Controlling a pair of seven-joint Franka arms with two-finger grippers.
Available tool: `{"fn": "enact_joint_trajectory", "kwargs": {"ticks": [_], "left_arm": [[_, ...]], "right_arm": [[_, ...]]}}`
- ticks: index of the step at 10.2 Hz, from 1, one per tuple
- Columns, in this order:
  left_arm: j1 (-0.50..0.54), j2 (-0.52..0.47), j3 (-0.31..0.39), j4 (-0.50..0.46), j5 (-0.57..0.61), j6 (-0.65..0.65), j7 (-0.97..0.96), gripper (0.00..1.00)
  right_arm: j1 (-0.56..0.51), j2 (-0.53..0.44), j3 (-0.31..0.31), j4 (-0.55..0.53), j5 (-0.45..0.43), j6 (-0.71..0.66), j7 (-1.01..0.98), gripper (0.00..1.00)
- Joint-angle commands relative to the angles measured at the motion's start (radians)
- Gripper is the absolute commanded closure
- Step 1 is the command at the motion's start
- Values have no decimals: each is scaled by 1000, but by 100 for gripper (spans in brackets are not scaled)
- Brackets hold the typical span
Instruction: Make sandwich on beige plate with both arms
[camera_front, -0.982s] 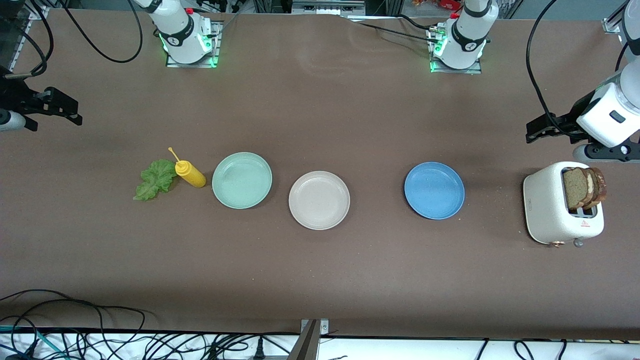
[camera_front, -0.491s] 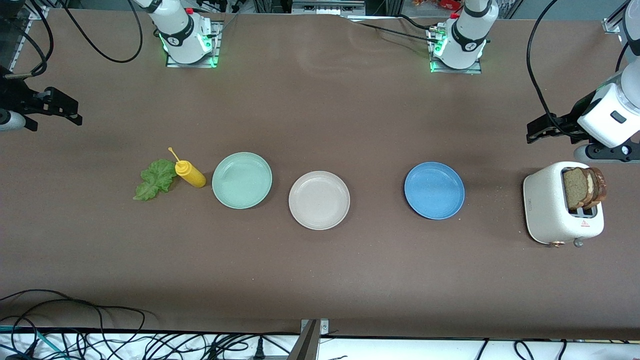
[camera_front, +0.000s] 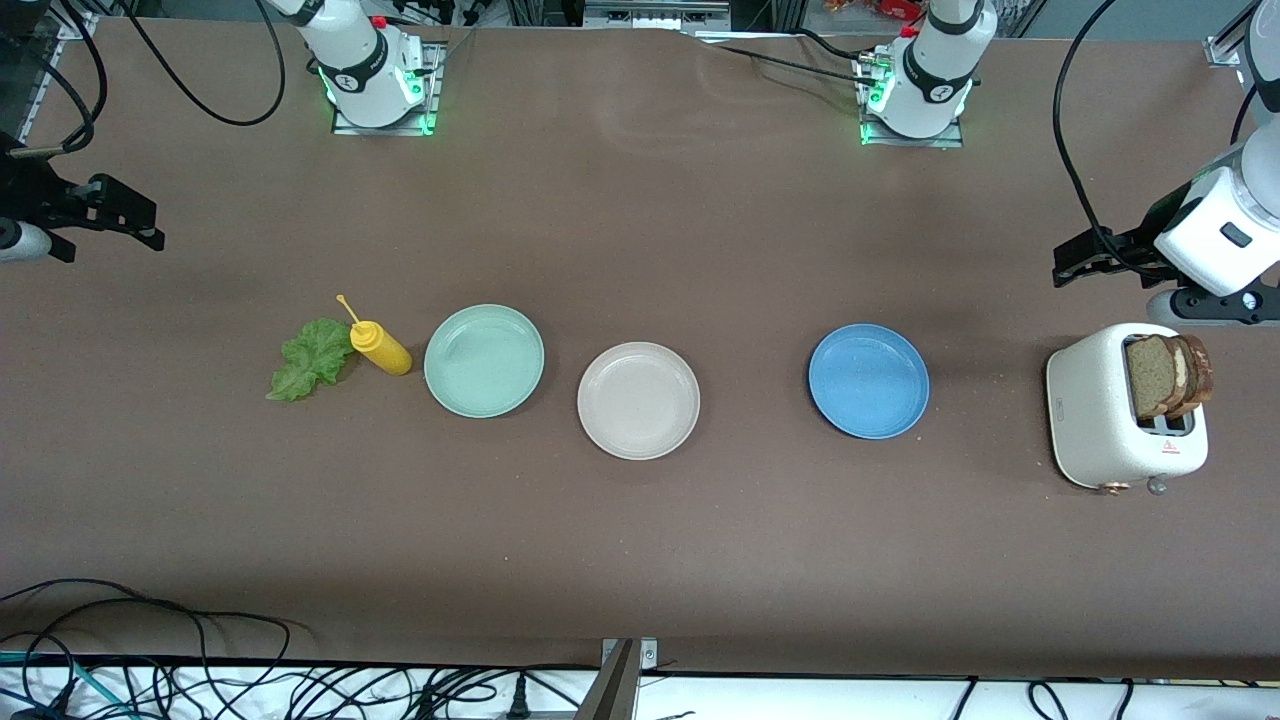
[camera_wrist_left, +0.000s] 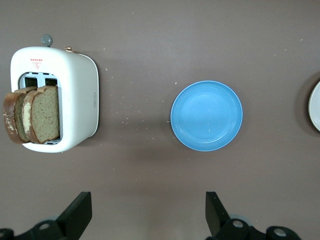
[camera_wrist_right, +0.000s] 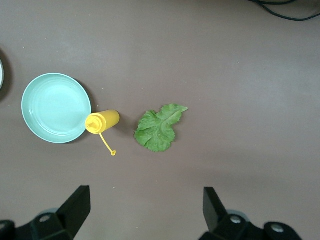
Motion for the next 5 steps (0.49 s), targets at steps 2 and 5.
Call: {"fn": "enact_joint_trajectory", "kwargs": {"ticks": [2,5], "left_arm": [[3,-2,3,-5,-4,10,18,0],[30,14,5,-2,25,13,51,0]], "right_arm": [[-2,11,-2,28,17,-22,-5,0],[-2,11,-2,28,17,-22,-8,0]]}}
